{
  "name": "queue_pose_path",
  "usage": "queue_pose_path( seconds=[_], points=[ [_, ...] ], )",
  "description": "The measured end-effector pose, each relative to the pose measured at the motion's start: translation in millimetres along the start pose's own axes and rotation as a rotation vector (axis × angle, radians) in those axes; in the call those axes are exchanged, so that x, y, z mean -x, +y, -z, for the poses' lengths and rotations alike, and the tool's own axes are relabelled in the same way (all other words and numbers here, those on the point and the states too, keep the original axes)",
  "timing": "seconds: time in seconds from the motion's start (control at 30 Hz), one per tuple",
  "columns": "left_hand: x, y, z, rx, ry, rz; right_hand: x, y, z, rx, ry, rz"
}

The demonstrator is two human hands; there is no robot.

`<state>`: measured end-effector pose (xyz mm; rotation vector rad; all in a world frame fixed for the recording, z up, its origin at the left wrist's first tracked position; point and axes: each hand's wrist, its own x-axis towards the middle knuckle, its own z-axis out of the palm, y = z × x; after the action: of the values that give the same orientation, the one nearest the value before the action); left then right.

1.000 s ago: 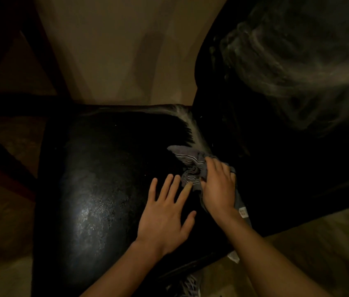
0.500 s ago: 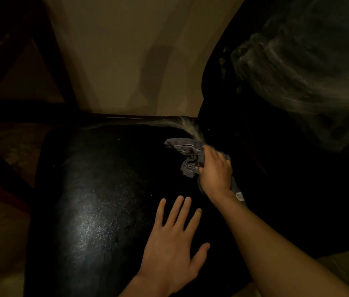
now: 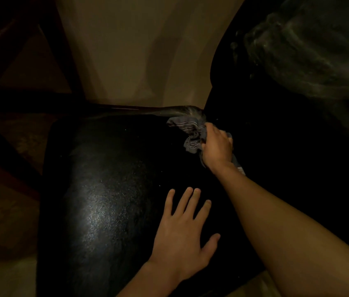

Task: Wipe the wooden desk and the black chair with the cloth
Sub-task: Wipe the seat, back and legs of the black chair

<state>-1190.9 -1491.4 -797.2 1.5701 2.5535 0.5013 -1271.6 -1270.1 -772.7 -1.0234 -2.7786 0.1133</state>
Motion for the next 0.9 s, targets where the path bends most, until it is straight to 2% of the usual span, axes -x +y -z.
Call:
queue_pose_path(
  seconds=[0.43, 0.5, 0.73, 0.9],
  points=[
    [-3.6, 3.2, 5.5, 0.054, 0.031, 0.033, 2.3, 1.6, -1.5, -0.012, 0.009, 0.025],
    [-9.3, -0.4, 11.5, 0.09, 0.08, 0.057, 1.9, 1.1, -1.5, -0.012, 0.002, 0.028],
    [-27.6, -25.0, 25.4, 0.523, 0.296, 0.168, -0.4, -0.8, -1.7, 0.01, 0.002, 0.044],
    [-31.8, -56.7, 37.9, 0.415, 0.389, 0.314, -3.9, -2.3, -3.5, -0.024, -0.007, 0.034]
  ],
)
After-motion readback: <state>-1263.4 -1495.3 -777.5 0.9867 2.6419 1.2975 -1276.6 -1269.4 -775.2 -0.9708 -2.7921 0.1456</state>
